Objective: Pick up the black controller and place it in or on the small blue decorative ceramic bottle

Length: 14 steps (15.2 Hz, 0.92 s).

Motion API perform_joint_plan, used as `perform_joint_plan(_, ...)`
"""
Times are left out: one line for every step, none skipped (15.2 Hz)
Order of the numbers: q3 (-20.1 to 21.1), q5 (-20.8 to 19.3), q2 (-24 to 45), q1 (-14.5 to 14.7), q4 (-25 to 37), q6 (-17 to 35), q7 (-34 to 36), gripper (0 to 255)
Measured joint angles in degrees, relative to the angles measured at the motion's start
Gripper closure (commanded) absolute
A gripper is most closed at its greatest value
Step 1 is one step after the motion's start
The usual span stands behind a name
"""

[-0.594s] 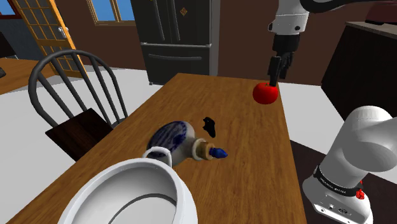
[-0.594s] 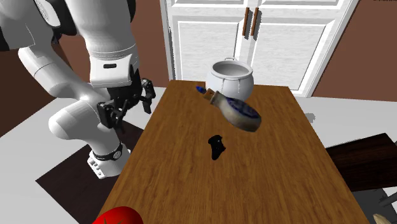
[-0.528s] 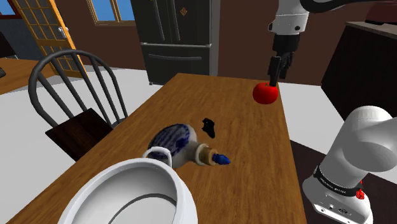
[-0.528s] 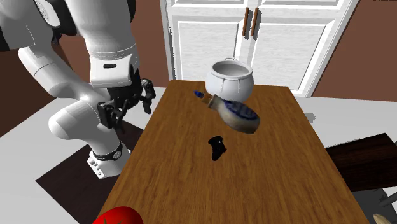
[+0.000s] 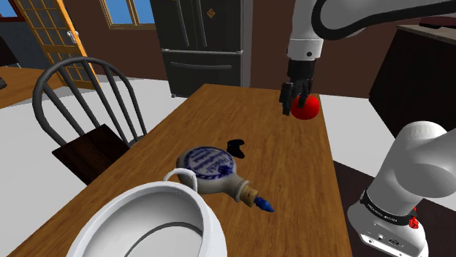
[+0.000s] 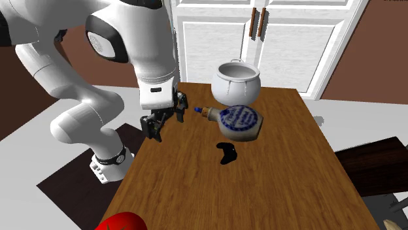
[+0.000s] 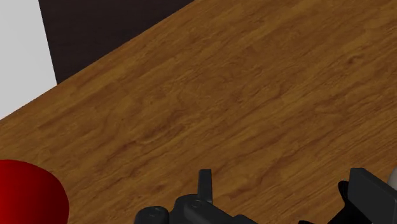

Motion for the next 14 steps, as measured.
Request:
perform_joint_plan(0.56, 1.01, 1.15, 0.25, -0.12, 1.44, 1.04, 0)
perform_joint_plan(1.16, 2.02, 2.8, 0.52, 0.0, 3.15, 2.04, 0)
perform_joint_plan(1.96, 3.15, 4.28, 0.91, -0.16, 5.02, 3.23, 0)
perform_joint_plan(2.34, 4.0, 5.69, 1.08, 0.01, 6.45, 3.99, 0)
perform_joint_plan(2.78, 4.86, 7.17, 1.29, 0.37, 7.78, 4.82, 0)
perform_joint_plan(3.33, 5.82, 8.5, 1.59, 0.52, 9.22, 5.76, 0)
perform_joint_plan(3.98, 6.79, 10.27, 1.91, 0.56, 11.19, 6.66, 0)
perform_joint_plan(4.38, 7.6, 11.82, 2.1, 0.88, 12.68, 7.37, 0)
perform_joint_plan(4.88, 8.4, 13.9, 2.33, 1.71, 14.25, 8.17, 0)
perform_joint_plan(5.33, 9.2, 15.6, 2.57, 2.2, 15.73, 8.91, 0)
perform_joint_plan(5.89, 10.04, 17.34, 2.88, 2.7, 17.3, 9.78, 0)
perform_joint_plan(6.45, 10.84, 19.33, 3.18, 3.34, 19.0, 10.59, 0)
perform_joint_plan(6.91, 11.54, 21.15, 3.44, 4.38, 20.17, 11.45, 0)
perform_joint_plan(7.15, 11.94, 22.63, 3.56, 5.16, 21.07, 11.88, 0)
